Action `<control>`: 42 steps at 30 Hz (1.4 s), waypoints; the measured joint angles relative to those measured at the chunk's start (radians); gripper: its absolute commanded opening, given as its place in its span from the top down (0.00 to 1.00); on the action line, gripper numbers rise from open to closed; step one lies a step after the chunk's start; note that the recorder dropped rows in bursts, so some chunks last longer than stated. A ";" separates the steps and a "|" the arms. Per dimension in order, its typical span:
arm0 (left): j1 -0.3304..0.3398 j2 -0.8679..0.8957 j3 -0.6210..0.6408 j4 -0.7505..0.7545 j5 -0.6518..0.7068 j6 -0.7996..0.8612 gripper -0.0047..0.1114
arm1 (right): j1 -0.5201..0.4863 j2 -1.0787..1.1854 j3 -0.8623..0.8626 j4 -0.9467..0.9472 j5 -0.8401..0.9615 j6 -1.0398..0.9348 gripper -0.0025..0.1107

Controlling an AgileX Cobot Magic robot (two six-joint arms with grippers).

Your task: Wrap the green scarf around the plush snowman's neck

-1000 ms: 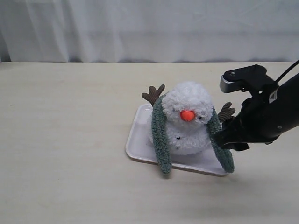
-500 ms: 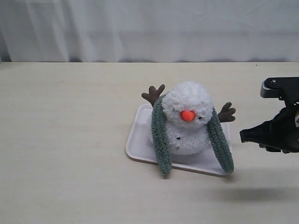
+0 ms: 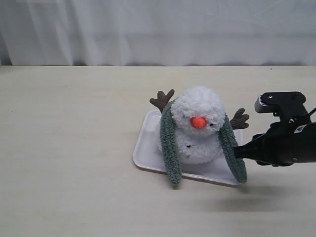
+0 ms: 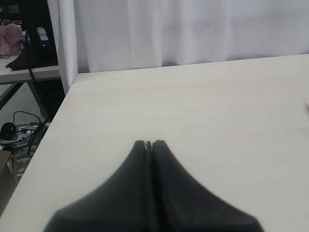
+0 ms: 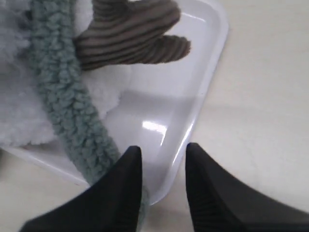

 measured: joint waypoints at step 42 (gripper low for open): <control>0.000 0.000 0.000 0.000 0.000 0.000 0.96 | 0.416 0.189 -0.068 0.359 -0.065 -0.293 0.30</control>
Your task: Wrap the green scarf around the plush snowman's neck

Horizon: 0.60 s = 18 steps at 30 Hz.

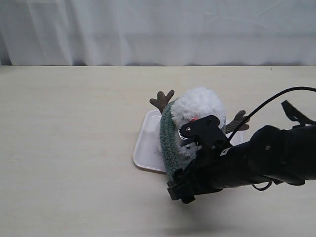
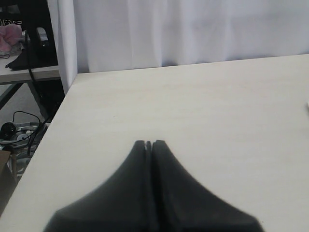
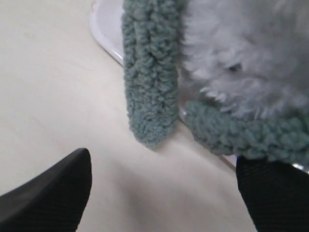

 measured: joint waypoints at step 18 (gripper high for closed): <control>0.000 0.000 0.000 0.000 0.000 0.000 0.96 | 0.001 0.037 0.000 0.000 -0.092 0.009 0.74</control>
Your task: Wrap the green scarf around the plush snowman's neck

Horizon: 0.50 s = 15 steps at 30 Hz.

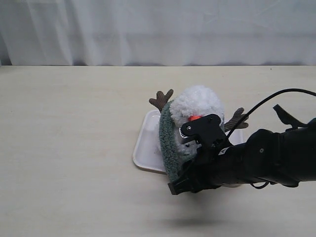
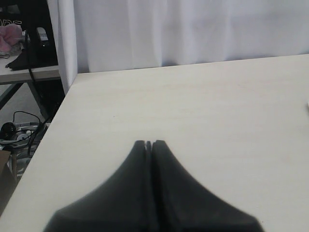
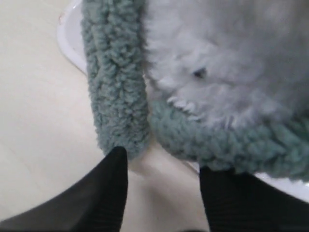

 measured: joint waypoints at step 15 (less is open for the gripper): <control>0.000 0.000 0.000 0.000 0.000 0.000 0.96 | 0.000 0.002 -0.001 0.000 0.027 -0.007 0.94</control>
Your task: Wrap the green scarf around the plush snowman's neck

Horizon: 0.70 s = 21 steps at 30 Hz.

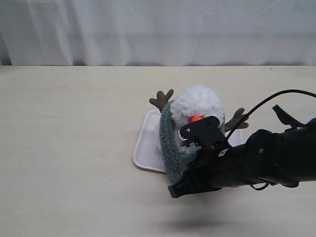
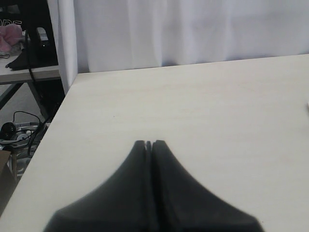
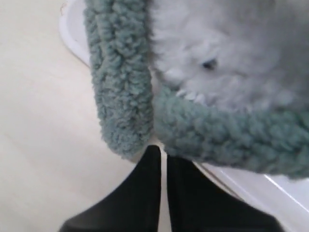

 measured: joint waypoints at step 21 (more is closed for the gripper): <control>0.000 0.000 0.000 0.000 0.000 0.000 0.96 | 0.000 -0.127 0.000 -0.004 0.250 -0.064 0.94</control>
